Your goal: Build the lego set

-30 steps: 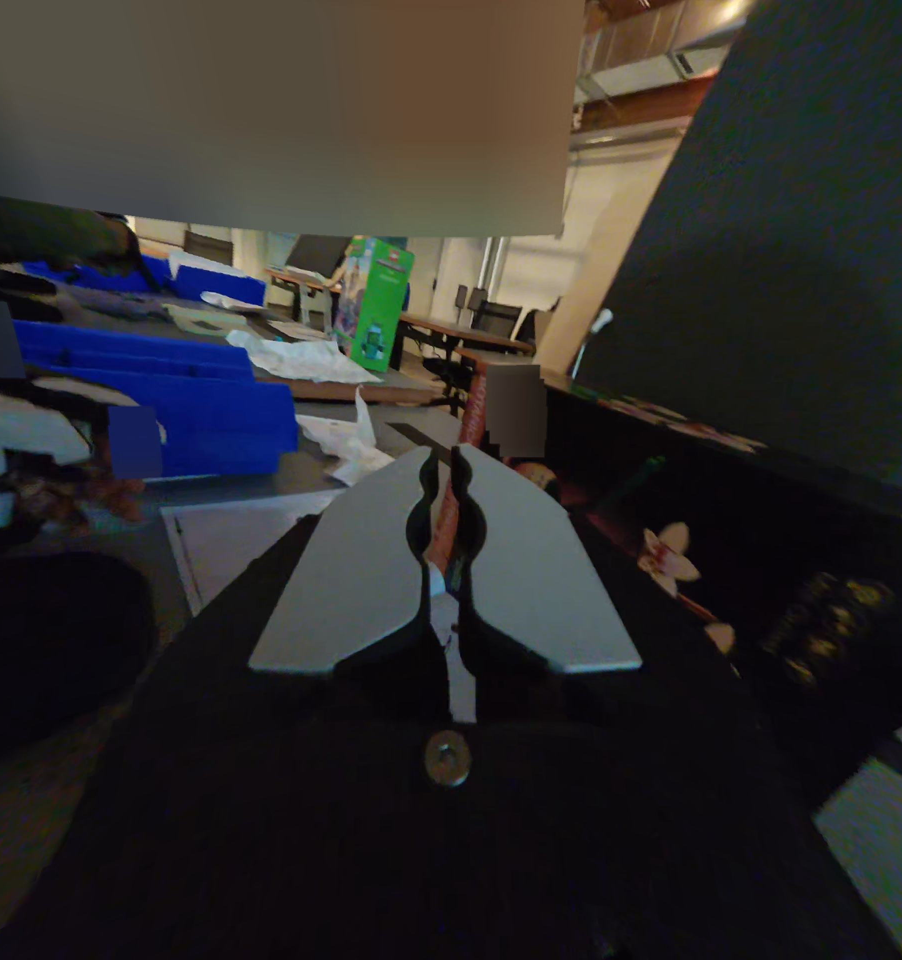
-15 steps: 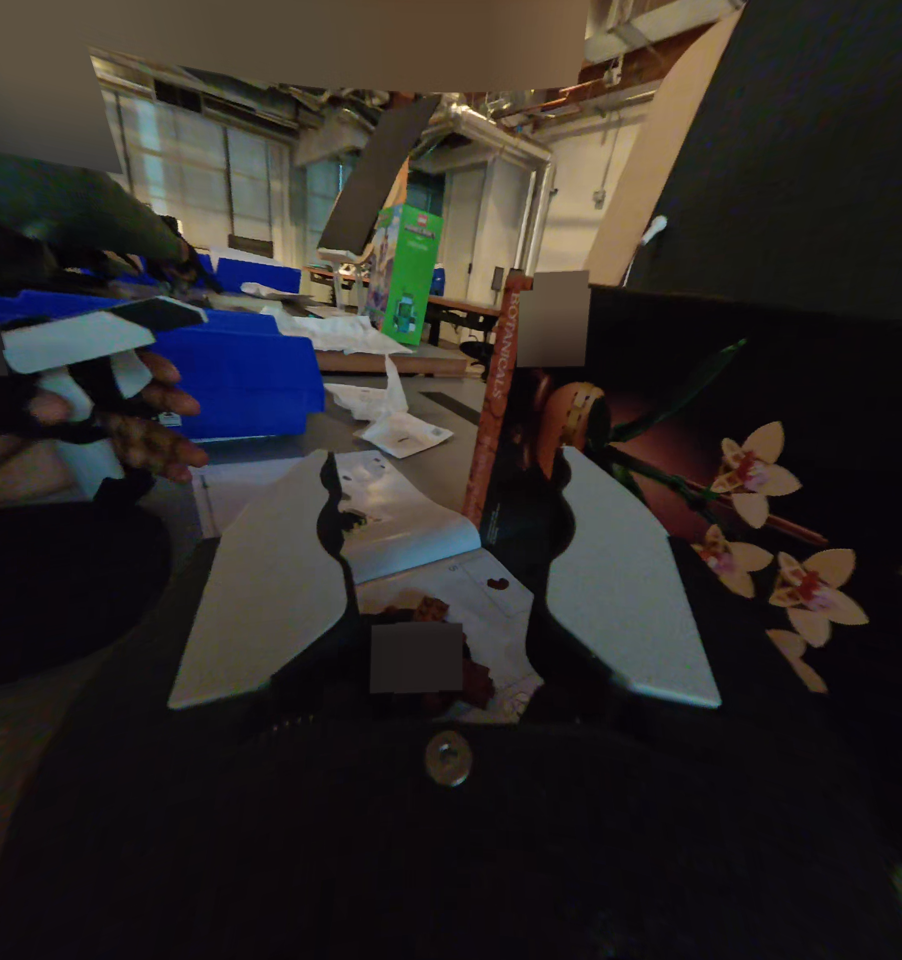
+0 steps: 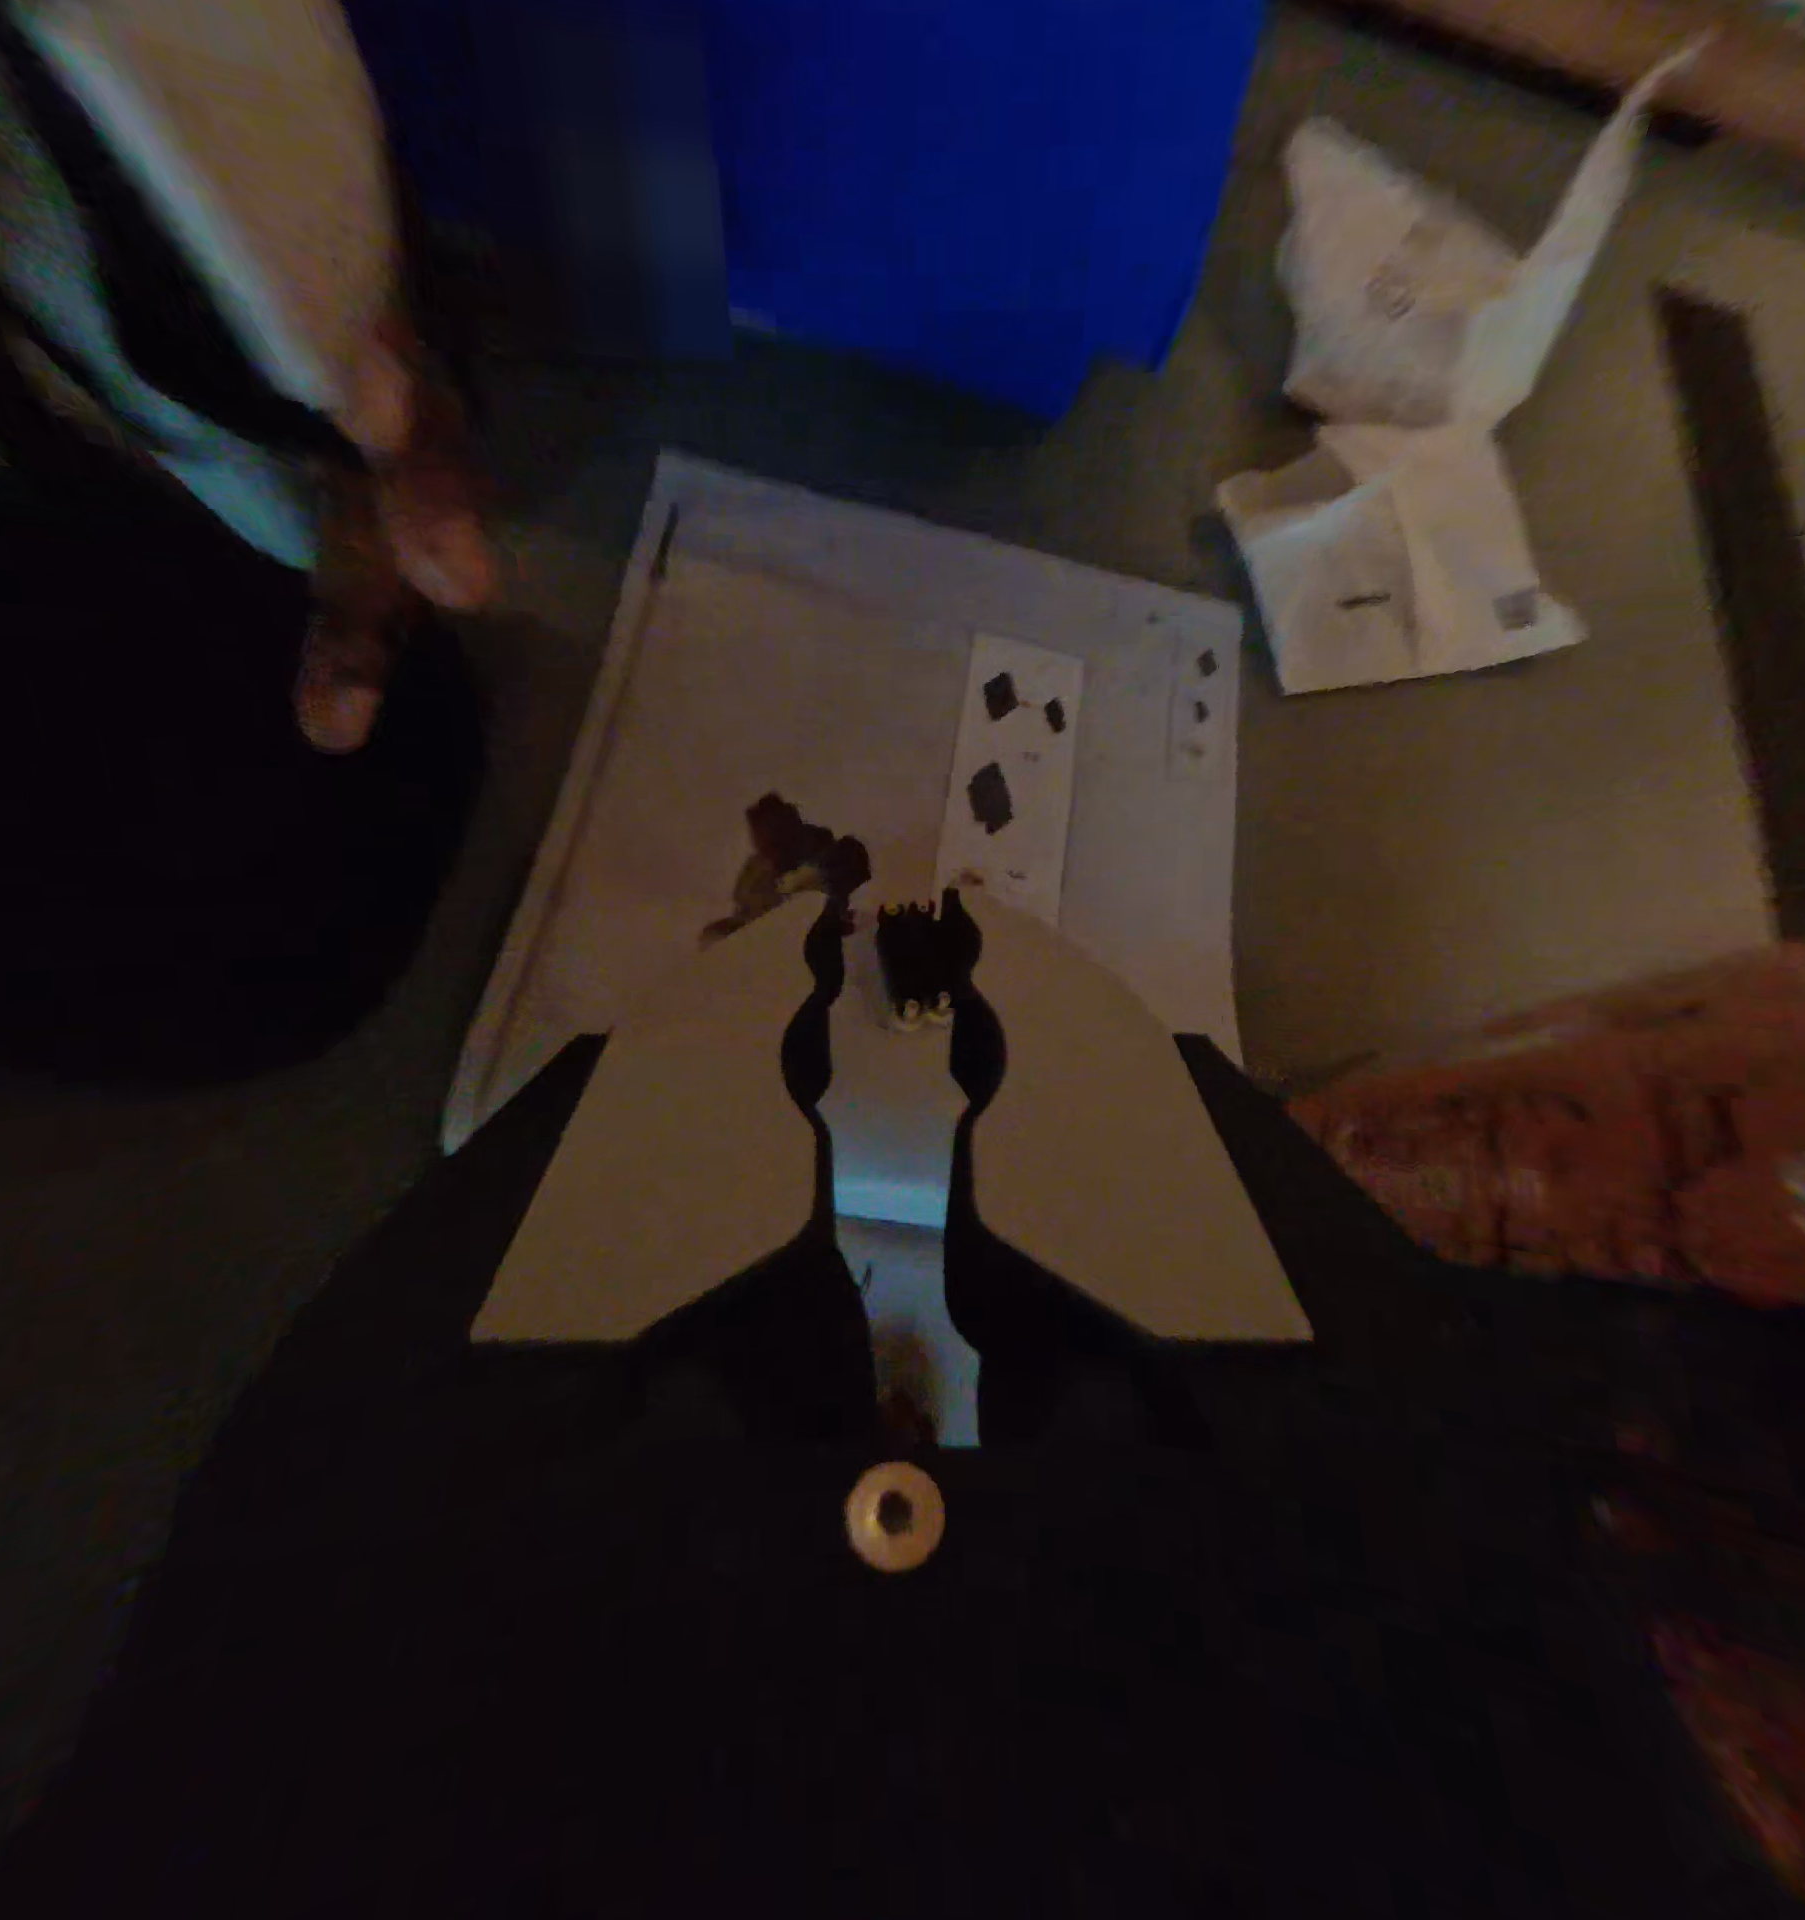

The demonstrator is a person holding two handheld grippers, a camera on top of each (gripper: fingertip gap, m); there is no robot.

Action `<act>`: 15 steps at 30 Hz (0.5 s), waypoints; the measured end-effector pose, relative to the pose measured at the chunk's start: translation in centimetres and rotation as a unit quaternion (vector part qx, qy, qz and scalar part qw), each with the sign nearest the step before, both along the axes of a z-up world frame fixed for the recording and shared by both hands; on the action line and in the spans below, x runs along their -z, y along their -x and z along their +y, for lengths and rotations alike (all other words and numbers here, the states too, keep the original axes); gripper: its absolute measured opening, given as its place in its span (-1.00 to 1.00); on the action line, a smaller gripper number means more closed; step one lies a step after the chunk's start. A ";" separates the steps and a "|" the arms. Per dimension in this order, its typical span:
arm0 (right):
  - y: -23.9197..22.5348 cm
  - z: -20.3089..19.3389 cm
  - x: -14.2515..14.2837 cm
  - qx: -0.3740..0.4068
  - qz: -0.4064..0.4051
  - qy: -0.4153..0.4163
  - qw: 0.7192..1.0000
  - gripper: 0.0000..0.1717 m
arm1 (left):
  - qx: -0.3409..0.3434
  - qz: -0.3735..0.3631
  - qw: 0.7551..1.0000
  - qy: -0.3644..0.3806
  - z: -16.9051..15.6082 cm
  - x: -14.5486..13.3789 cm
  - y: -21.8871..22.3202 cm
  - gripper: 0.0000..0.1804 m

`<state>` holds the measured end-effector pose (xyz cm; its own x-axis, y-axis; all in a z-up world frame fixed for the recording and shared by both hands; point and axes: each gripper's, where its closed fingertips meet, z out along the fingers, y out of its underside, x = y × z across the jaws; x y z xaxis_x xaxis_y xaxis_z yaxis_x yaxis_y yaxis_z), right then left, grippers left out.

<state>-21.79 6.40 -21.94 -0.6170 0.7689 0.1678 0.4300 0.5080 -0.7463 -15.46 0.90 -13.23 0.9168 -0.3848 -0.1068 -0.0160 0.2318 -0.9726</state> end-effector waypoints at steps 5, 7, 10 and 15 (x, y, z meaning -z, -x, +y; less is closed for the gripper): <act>0.5 0.8 4.3 -0.014 -0.131 -0.035 0.991 -0.67 | 0.009 -0.006 1.000 -0.014 -0.7 -0.4 -0.2 -0.41; 0.5 1.0 4.9 -0.011 -0.137 -0.038 0.990 -0.70 | 0.016 -0.009 1.000 -0.013 -0.7 -0.4 -0.3 -0.41; 0.6 0.9 5.0 -0.002 -0.136 -0.018 0.991 -0.84 | 0.028 0.002 1.000 -0.012 -0.9 -0.4 -0.9 -0.41; 0.3 0.4 0.9 0.053 -0.082 0.124 0.987 -0.84 | 0.027 0.019 0.999 -0.012 -0.9 -0.2 -1.3 -0.41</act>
